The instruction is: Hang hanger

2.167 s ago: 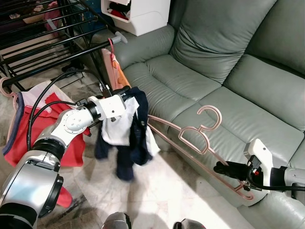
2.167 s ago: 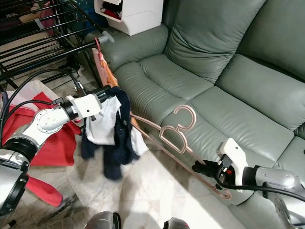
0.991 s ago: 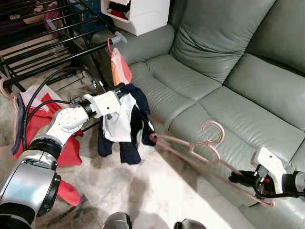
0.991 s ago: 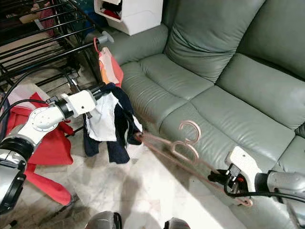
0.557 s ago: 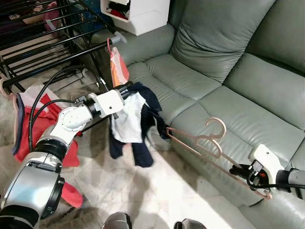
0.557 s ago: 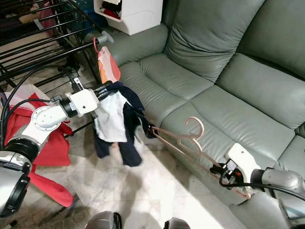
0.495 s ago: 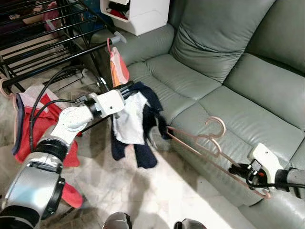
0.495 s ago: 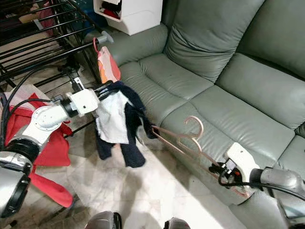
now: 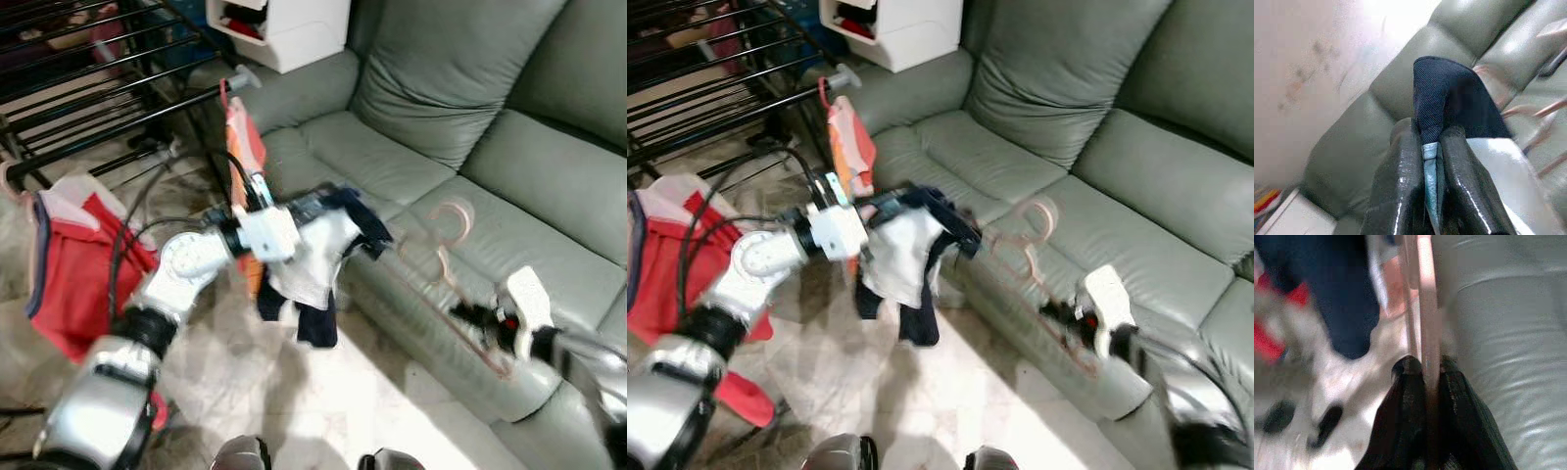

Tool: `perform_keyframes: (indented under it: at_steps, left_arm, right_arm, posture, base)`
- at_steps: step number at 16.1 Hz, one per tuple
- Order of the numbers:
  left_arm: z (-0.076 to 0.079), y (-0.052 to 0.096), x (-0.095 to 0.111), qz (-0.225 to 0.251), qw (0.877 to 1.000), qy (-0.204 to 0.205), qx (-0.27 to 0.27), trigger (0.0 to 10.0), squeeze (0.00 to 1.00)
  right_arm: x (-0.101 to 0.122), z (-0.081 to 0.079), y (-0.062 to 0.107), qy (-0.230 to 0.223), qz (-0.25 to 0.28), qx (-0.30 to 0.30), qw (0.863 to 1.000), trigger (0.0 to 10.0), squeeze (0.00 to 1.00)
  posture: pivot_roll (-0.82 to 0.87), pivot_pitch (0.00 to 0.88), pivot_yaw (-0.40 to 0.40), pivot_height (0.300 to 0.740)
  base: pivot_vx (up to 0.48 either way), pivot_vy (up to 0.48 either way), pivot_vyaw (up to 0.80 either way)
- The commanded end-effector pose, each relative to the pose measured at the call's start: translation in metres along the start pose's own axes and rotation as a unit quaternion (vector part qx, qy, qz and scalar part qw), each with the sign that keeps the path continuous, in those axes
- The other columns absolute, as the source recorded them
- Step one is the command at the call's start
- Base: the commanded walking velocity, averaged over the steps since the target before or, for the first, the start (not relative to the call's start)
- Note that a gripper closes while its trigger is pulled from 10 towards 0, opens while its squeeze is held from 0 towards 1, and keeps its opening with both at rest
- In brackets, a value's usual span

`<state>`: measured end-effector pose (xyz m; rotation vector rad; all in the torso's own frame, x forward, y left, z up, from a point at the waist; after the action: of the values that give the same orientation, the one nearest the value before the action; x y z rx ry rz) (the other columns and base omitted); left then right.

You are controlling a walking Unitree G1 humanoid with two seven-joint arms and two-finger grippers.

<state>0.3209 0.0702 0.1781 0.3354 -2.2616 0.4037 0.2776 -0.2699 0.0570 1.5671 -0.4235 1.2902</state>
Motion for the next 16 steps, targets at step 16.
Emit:
perform_keyframes:
  at_steps: [16]
  left_arm:
    - [0.081,-0.002,-0.011,-0.037,0.992,0.013,-0.124,10.0,0.00]
  right_arm:
    - [0.206,-0.047,-0.009,-0.294,0.441,0.108,0.841,10.0,0.00]
  posture:
    - [-0.11,0.043,0.043,0.740]
  base:
    - [0.000,0.000,0.00]
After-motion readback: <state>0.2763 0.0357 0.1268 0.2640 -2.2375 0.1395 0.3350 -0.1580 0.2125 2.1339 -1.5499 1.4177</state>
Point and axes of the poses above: a point about 5 cm out from each wrist's last joint towards the gripper, its own y axis pointing back from the gripper into the wrist, its own x axis along the axis of the wrist's last joint, z = x × y, the point moved 2 cm from there along -y, pointing out of the wrist towards the gripper, and after that the axes turned 10 degrees about y, right-handed, at the moved point
